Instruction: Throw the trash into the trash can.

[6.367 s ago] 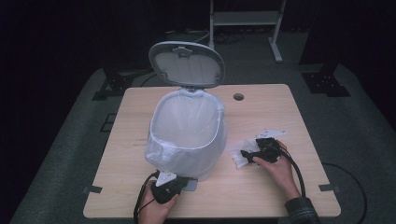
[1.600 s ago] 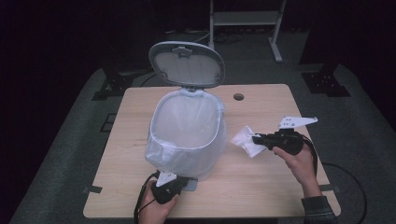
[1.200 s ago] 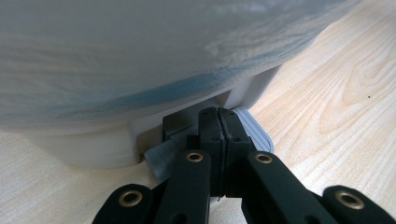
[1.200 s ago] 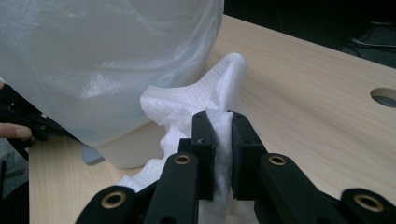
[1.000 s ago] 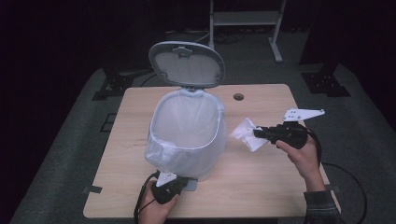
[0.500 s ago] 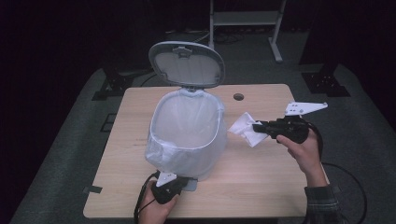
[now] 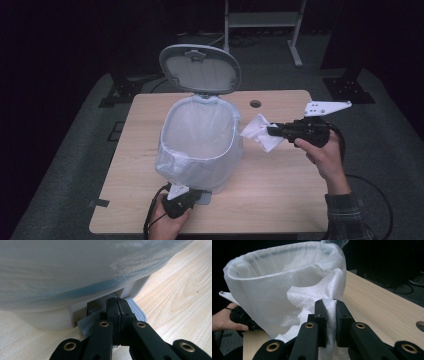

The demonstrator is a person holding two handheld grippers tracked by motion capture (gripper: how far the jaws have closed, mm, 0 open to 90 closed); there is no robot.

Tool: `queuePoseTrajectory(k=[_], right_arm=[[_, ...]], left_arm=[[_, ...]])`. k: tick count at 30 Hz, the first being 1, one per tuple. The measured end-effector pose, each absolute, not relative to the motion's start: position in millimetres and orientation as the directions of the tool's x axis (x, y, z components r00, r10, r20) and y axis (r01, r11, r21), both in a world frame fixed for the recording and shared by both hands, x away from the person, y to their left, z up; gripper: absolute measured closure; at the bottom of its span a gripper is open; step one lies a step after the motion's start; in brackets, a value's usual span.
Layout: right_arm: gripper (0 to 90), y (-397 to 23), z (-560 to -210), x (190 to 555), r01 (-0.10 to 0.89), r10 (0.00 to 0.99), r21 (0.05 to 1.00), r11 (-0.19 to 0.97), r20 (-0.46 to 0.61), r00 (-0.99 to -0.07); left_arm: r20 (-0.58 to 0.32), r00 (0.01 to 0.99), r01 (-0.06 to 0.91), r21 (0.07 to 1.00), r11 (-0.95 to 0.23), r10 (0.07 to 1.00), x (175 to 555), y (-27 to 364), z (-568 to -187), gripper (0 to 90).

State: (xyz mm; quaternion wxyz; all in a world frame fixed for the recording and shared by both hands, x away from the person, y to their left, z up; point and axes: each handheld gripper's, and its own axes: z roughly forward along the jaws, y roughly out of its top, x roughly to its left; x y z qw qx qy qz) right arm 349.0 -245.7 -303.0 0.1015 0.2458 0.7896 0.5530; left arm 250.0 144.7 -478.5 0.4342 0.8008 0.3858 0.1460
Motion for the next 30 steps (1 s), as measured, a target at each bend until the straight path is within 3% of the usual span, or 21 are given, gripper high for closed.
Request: queuePoseTrajectory(k=[30], right_arm=[[81.6,-212,-249,351,0.172,0.421,0.953,0.249,0.053,-0.905]], left_arm=[[-0.1,0.659,0.491,0.807,-0.327,0.746,250,144,-478,89.7]])
